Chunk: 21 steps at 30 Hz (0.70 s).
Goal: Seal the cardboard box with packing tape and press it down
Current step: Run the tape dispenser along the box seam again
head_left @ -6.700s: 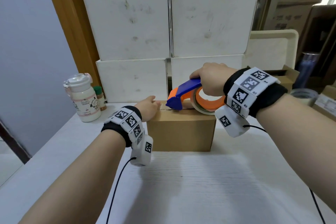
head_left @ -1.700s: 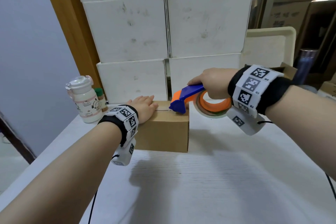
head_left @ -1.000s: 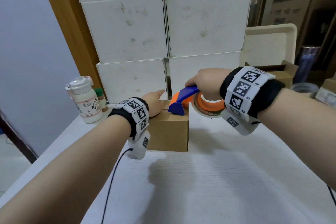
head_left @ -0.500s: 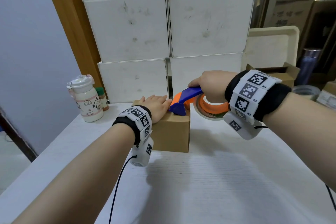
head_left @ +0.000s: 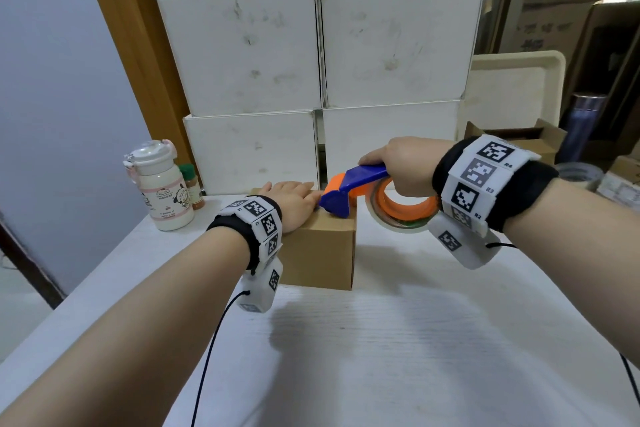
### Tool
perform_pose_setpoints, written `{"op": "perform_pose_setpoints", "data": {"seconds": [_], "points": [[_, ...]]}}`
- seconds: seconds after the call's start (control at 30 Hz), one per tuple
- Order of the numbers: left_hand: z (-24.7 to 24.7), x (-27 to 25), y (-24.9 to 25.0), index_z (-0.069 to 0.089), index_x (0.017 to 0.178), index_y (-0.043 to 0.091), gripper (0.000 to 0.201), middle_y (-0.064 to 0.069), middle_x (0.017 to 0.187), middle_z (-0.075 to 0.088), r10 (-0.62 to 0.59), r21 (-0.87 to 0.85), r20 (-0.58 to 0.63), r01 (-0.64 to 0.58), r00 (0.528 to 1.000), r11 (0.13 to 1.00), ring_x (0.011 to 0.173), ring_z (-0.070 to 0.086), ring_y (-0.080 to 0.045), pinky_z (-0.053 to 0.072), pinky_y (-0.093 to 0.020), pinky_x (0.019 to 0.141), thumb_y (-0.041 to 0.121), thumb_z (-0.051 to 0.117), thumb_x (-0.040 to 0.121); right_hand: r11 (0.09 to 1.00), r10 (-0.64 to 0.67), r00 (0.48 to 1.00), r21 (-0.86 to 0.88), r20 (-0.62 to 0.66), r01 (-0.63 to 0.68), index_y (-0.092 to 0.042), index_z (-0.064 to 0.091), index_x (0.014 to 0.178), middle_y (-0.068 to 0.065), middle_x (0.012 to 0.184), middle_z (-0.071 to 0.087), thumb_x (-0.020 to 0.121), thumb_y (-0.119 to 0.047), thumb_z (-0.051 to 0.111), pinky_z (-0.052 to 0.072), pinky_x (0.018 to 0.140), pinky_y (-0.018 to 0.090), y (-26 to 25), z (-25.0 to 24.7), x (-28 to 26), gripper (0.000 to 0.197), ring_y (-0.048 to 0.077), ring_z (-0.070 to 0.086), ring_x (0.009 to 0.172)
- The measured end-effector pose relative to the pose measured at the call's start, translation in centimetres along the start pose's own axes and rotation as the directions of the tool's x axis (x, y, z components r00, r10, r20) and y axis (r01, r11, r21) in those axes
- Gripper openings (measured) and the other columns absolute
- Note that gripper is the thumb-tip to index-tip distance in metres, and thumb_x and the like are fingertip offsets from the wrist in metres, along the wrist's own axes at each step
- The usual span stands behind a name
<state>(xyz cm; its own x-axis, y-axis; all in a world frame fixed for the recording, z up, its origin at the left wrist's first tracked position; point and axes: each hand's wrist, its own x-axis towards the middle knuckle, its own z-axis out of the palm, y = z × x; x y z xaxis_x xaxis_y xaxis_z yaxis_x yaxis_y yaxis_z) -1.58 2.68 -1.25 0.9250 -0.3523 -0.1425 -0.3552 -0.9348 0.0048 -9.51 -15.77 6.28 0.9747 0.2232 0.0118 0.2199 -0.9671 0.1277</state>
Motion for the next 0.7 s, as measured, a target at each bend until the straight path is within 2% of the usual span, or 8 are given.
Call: {"op": "perform_pose_setpoints", "data": {"seconds": [0.13,0.27,0.33,0.43,0.53,0.7], "points": [[-0.1,0.3,-0.7,0.022,0.150,0.028,0.051,0.005,0.158,0.022,-0.024,-0.042,-0.026,0.023,0.999,0.999,0.146,0.019,-0.018,0.009,-0.042,0.120,0.040,0.016,0.101,0.993,0.017,0.999,0.116,-0.035,-0.012,-0.028,0.041,0.139,-0.002,0.093,0.048,0.088,0.002,0.046,0.033,0.066,0.022,0.6,1.2,-0.7,0.059,0.007,0.041,0.066],[0.4,0.6,-1.8,0.023,0.150,0.028,0.054,0.002,0.157,0.025,-0.085,-0.095,-0.054,0.079,0.995,0.992,0.146,0.020,-0.018,0.007,-0.041,0.120,0.046,0.015,0.100,0.986,0.071,0.997,0.156,-0.028,-0.066,-0.032,0.036,0.142,-0.003,0.092,0.045,0.087,0.004,0.040,0.035,0.073,0.025,2.6,2.4,-1.7,0.067,0.016,0.046,0.079],[0.5,0.7,-2.1,0.022,0.150,0.028,0.055,0.001,0.157,0.024,-0.103,-0.098,-0.056,0.097,0.993,0.990,0.146,0.019,-0.019,0.006,-0.041,0.120,0.047,0.014,0.099,0.980,0.106,0.994,0.173,-0.018,-0.102,-0.036,0.033,0.144,-0.003,0.091,0.042,0.086,0.004,0.037,0.036,0.071,0.025,3.3,3.1,-2.1,0.071,0.017,0.046,0.079],[0.5,0.6,-2.0,0.018,0.151,0.027,0.055,0.000,0.158,0.022,-0.092,-0.058,-0.058,0.088,0.994,0.994,0.146,0.018,-0.020,0.007,-0.043,0.120,0.046,0.012,0.099,0.982,0.083,0.996,0.174,-0.029,-0.076,-0.038,0.033,0.143,0.001,0.097,0.043,0.085,0.003,0.037,0.040,0.073,0.029,3.1,4.0,-1.7,0.071,0.022,0.050,0.082],[0.4,0.4,-2.0,0.015,0.152,0.029,0.056,0.002,0.159,0.019,-0.071,-0.028,-0.042,0.070,0.997,0.997,0.147,0.017,-0.021,0.008,-0.045,0.121,0.048,0.011,0.099,0.983,0.072,0.997,0.170,-0.037,-0.065,-0.038,0.034,0.142,0.000,0.099,0.043,0.085,0.003,0.038,0.041,0.075,0.029,3.0,4.1,-1.2,0.071,0.022,0.050,0.084],[0.1,-0.1,-1.6,0.019,0.151,0.029,0.069,0.000,0.157,0.024,-0.103,-0.072,-0.044,0.100,0.994,0.992,0.146,0.019,-0.021,0.008,-0.043,0.121,0.065,0.014,0.093,0.984,0.069,0.997,0.168,-0.036,-0.062,-0.036,0.034,0.143,0.000,0.100,0.043,0.086,0.003,0.040,0.039,0.075,0.028,3.2,4.1,-1.2,0.069,0.021,0.049,0.085]]}}
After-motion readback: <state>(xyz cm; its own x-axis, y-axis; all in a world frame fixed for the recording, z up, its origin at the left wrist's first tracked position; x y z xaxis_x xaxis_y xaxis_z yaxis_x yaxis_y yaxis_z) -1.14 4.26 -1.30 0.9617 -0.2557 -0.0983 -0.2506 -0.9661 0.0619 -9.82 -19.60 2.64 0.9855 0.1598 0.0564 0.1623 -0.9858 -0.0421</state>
